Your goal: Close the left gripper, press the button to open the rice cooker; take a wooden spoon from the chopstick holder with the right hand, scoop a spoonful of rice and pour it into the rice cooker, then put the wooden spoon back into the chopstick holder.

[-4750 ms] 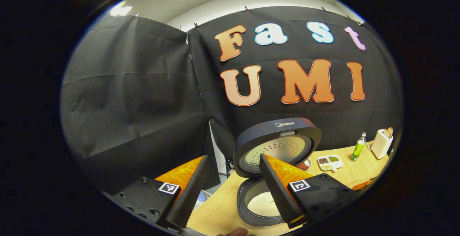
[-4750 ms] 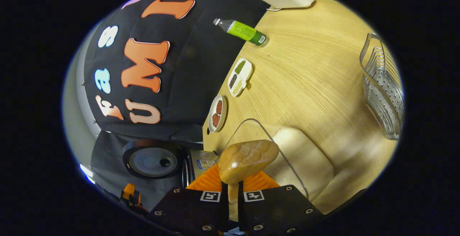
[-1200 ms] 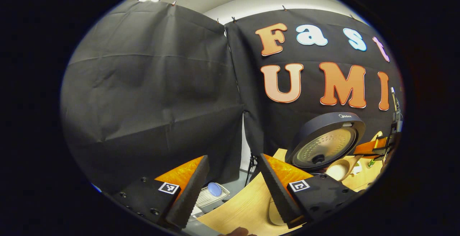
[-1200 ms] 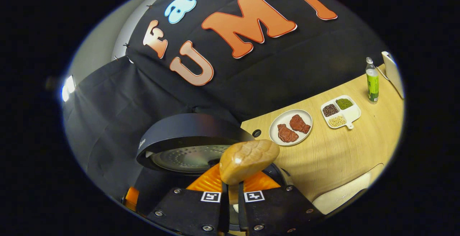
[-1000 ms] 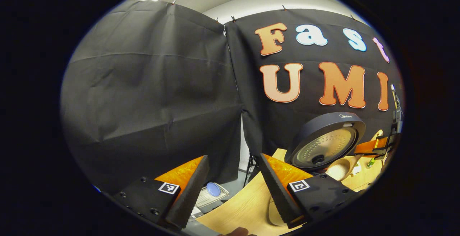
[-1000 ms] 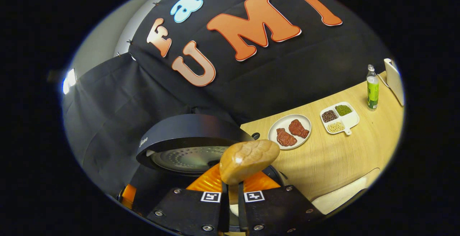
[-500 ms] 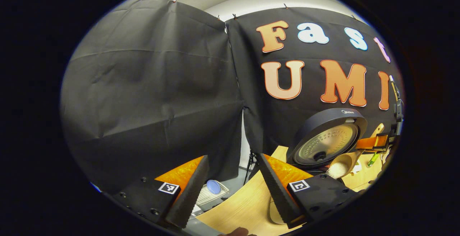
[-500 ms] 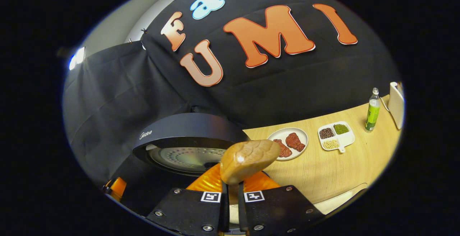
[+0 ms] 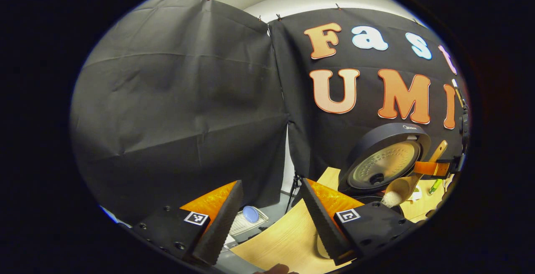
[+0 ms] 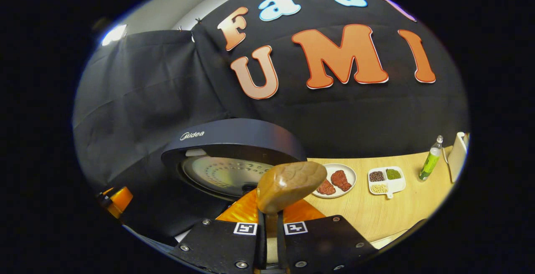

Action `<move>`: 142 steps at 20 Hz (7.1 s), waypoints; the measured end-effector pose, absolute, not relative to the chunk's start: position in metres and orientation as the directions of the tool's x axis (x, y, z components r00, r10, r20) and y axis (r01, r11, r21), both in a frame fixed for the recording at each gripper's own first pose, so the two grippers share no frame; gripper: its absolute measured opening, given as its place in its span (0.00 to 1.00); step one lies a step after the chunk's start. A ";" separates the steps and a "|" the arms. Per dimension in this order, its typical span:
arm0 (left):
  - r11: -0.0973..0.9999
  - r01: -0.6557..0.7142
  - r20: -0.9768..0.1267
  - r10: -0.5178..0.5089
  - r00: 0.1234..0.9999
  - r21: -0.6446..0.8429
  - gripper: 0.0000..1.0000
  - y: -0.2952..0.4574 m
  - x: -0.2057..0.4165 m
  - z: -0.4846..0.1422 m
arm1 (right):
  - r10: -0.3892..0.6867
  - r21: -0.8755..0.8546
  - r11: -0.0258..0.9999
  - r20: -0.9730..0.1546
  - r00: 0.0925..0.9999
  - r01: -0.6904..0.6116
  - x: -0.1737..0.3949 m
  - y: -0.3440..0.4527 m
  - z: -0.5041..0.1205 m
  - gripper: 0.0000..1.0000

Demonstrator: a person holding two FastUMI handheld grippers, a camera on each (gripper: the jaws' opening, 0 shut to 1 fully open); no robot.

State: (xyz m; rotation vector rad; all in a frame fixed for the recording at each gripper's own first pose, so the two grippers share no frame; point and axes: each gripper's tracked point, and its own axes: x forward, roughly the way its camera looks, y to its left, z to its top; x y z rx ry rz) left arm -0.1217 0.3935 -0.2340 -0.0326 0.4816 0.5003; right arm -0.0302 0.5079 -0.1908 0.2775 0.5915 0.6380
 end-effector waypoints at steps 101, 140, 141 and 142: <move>0.977 -0.210 -0.732 0.166 0.660 0.032 0.90 0.176 0.052 -0.217 | -0.129 0.118 0.950 -0.698 0.704 0.290 -0.112 -0.042 -0.289 0.76; 0.982 -0.190 -0.961 0.062 0.270 0.010 0.97 0.121 -0.101 -0.360 | 0.124 0.146 0.988 -0.546 0.829 -0.051 -0.044 0.075 -0.208 0.76; 0.984 -0.178 -0.945 0.055 0.324 -0.004 0.96 0.116 -0.098 -0.358 | 0.132 0.150 0.987 -0.526 0.840 -0.061 -0.041 0.077 -0.201 0.76; 0.986 -0.168 -0.921 0.044 0.386 -0.023 0.97 0.110 -0.092 -0.353 | 0.137 0.150 0.986 -0.508 0.850 -0.070 -0.039 0.080 -0.193 0.76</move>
